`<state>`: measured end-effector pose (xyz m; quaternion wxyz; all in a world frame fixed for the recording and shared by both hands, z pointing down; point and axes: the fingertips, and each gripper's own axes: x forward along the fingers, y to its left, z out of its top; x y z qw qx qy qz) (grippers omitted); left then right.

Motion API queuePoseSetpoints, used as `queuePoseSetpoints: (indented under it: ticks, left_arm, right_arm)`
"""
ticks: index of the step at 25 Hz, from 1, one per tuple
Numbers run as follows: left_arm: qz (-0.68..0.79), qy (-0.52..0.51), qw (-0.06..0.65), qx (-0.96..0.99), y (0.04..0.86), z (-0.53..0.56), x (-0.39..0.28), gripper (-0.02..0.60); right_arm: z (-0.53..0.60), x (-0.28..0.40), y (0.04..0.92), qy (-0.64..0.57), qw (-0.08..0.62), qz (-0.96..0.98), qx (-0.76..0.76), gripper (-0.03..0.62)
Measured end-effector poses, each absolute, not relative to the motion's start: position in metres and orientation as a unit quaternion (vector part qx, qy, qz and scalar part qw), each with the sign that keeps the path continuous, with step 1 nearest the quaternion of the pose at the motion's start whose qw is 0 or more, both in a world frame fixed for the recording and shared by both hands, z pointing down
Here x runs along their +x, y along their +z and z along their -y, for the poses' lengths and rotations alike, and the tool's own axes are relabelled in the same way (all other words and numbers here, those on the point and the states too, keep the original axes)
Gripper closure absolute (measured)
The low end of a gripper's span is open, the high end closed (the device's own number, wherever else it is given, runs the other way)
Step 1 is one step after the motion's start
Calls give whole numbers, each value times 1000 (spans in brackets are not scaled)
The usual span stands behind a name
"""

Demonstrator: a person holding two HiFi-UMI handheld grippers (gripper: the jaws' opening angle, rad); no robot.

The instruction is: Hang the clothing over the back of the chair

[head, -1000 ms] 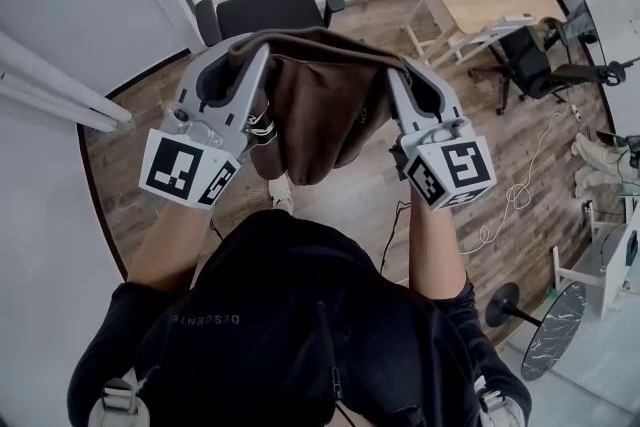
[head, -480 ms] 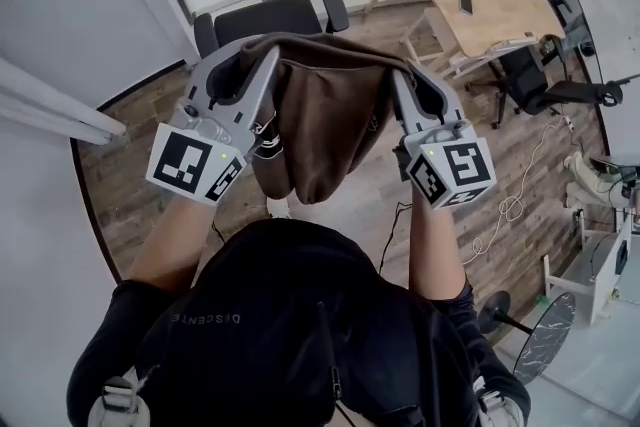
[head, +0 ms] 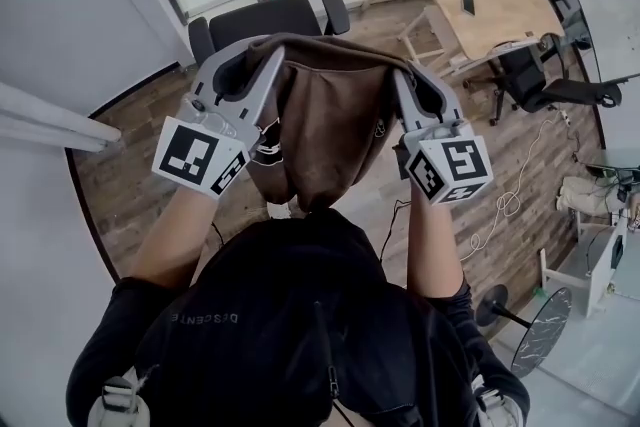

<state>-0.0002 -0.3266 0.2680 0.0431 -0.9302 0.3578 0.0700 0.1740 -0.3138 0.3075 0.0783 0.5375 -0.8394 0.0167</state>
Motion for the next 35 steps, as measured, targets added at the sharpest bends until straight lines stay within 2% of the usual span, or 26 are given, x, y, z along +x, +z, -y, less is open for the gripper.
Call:
queuePoseSetpoints:
  ticks: [27, 35]
  left_arm:
    - [-443, -4, 31, -896, 344, 415, 2, 531]
    - [-459, -24, 8, -888, 367, 434, 0, 531]
  right_arm:
    - [409, 172, 382, 78, 115, 895, 423, 542]
    - [428, 170, 404, 104, 126, 903, 398, 542]
